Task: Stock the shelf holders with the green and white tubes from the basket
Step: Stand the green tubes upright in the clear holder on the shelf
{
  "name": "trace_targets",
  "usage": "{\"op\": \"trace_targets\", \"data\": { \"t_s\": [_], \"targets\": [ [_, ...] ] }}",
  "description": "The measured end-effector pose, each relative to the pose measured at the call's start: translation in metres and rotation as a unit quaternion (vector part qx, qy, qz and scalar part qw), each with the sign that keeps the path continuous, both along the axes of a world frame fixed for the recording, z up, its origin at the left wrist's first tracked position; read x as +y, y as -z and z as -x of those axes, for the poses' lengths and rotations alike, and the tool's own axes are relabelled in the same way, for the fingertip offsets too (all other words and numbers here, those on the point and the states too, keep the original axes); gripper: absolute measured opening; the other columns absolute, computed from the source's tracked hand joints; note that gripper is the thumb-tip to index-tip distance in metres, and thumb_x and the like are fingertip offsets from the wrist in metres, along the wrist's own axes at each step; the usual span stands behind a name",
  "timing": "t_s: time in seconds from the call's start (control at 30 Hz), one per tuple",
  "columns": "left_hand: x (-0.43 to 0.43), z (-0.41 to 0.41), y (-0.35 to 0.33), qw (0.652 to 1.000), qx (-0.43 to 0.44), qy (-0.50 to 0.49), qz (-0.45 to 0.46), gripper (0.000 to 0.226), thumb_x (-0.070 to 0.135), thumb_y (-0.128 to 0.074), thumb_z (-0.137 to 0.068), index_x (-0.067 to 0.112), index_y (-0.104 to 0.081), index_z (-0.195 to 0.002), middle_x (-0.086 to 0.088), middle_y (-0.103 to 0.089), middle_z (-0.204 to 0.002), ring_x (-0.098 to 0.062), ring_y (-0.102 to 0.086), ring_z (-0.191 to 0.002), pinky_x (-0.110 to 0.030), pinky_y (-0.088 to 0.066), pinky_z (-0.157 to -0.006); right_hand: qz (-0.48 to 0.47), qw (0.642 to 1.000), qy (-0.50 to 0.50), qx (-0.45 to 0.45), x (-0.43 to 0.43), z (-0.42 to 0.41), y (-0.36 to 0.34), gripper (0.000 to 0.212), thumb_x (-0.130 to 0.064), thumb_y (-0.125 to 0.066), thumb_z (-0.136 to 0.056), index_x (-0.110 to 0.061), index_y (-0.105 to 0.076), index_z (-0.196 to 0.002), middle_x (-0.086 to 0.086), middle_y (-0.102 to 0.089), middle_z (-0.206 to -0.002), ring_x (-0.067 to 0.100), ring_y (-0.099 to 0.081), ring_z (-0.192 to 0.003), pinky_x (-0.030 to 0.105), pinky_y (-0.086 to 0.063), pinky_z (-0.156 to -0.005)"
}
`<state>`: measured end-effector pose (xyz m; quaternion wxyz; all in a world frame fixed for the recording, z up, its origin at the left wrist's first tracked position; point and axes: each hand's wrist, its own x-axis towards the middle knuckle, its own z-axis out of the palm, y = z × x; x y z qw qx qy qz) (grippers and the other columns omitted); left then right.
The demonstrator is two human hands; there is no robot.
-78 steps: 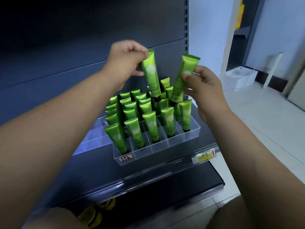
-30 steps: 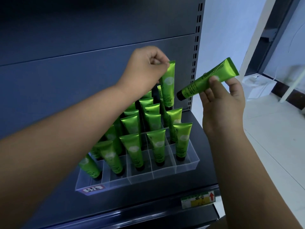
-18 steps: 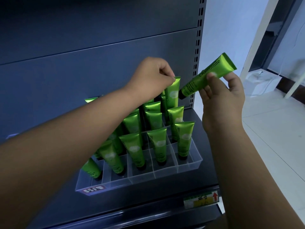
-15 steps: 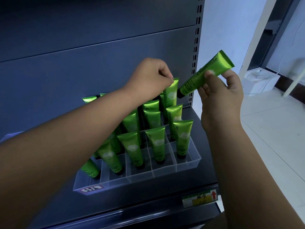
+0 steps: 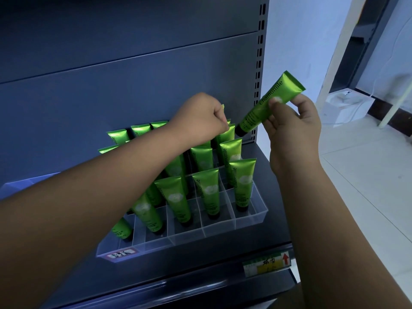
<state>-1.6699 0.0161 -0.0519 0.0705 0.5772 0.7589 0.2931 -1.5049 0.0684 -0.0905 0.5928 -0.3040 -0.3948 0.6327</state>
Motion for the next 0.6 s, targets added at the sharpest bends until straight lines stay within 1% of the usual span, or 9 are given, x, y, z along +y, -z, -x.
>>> {"op": "trace_targets", "data": {
  "t_s": [0.07, 0.1, 0.17, 0.23, 0.33, 0.4, 0.47, 0.57, 0.6],
  "targets": [
    [-0.001, 0.000, 0.001, 1.000, 0.006, -0.001, 0.016, 0.006, 0.013, -0.081, -0.080, 0.014, -0.078, -0.074, 0.002, -0.077, -0.086, -0.013, -0.071, -0.085, -0.037, -0.060, -0.081, -0.011, 1.000, 0.000, -0.007, -0.002, 0.002, 0.000, 0.019, -0.009, -0.067, -0.093, -0.017, -0.062, -0.109, 0.015, -0.054, -0.090, 0.024, -0.063, -0.089, 0.047, -0.057, -0.099],
    [-0.001, 0.000, 0.000, 1.000, 0.010, -0.001, 0.020, 0.007, 0.014, -0.082, -0.080, 0.014, -0.078, -0.074, 0.001, -0.076, -0.088, -0.015, -0.071, -0.086, -0.038, -0.060, -0.083, -0.018, 1.000, 0.001, -0.011, -0.002, 0.004, 0.000, 0.018, -0.009, -0.068, -0.093, -0.016, -0.063, -0.109, 0.016, -0.053, -0.088, 0.024, -0.060, -0.086, 0.052, -0.055, -0.100],
    [-0.003, -0.002, 0.000, 1.000, 0.020, 0.002, 0.021, 0.008, 0.014, -0.082, -0.080, 0.015, -0.078, -0.073, 0.000, -0.075, -0.092, -0.016, -0.070, -0.089, -0.038, -0.059, -0.084, -0.032, 0.999, 0.003, -0.019, -0.003, 0.006, 0.000, 0.019, -0.011, -0.069, -0.090, -0.015, -0.064, -0.108, 0.015, -0.055, -0.087, 0.024, -0.057, -0.084, 0.058, -0.049, -0.101],
    [-0.004, -0.004, -0.001, 0.999, 0.026, 0.006, 0.019, 0.007, 0.014, -0.082, -0.081, 0.014, -0.079, -0.075, 0.000, -0.073, -0.095, -0.017, -0.069, -0.091, -0.038, -0.058, -0.086, -0.042, 0.999, 0.005, -0.022, -0.005, 0.006, -0.001, 0.018, -0.012, -0.070, -0.089, -0.017, -0.065, -0.106, 0.014, -0.058, -0.085, 0.025, -0.056, -0.083, 0.061, -0.048, -0.101],
    [-0.006, -0.007, -0.002, 0.999, 0.035, 0.013, 0.020, 0.005, 0.013, -0.081, -0.082, 0.013, -0.079, -0.077, 0.007, -0.068, -0.089, -0.015, -0.067, -0.090, -0.036, -0.057, -0.086, -0.045, 0.999, 0.009, -0.022, -0.005, 0.005, 0.000, 0.017, -0.012, -0.071, -0.089, -0.018, -0.066, -0.104, 0.015, -0.057, -0.085, 0.025, -0.056, -0.082, 0.061, -0.049, -0.100],
    [-0.007, -0.009, -0.002, 0.999, 0.044, 0.016, 0.021, 0.004, 0.013, -0.080, -0.083, 0.013, -0.078, -0.079, 0.010, -0.064, -0.086, -0.014, -0.065, -0.088, -0.033, -0.056, -0.084, -0.045, 0.999, 0.013, -0.022, -0.004, 0.003, 0.000, 0.018, -0.012, -0.071, -0.089, -0.017, -0.066, -0.106, 0.015, -0.056, -0.085, 0.025, -0.055, -0.082, 0.055, -0.053, -0.096],
    [-0.007, -0.010, -0.001, 0.998, 0.048, 0.017, 0.021, 0.003, 0.015, -0.080, -0.083, 0.014, -0.078, -0.081, 0.013, -0.061, -0.086, -0.013, -0.063, -0.089, -0.029, -0.053, -0.081, -0.047, 0.999, 0.017, -0.020, -0.004, 0.002, -0.001, 0.018, -0.011, -0.071, -0.089, -0.017, -0.066, -0.106, 0.014, -0.056, -0.084, 0.024, -0.053, -0.081, 0.050, -0.053, -0.090],
    [-0.007, -0.009, 0.001, 0.998, 0.049, 0.018, 0.023, 0.004, 0.018, -0.080, -0.083, 0.016, -0.077, -0.083, 0.015, -0.060, -0.087, -0.012, -0.061, -0.089, -0.026, -0.048, -0.077, -0.054, 0.998, 0.019, -0.015, -0.006, 0.000, -0.002, 0.017, -0.011, -0.071, -0.090, -0.019, -0.066, -0.104, 0.014, -0.058, -0.084, 0.024, -0.055, -0.081, 0.058, -0.052, -0.097],
    [-0.008, -0.009, 0.001, 0.998, 0.049, 0.016, 0.019, 0.005, 0.020, -0.080, -0.084, 0.017, -0.076, -0.085, 0.013, -0.061, -0.090, -0.012, -0.061, -0.089, -0.026, -0.047, -0.076, -0.058, 0.998, 0.021, -0.012, -0.006, -0.001, -0.002, 0.018, -0.011, -0.070, -0.090, -0.018, -0.065, -0.106, 0.012, -0.060, -0.083, 0.023, -0.056, -0.081, 0.057, -0.052, -0.097]
  ]
}}
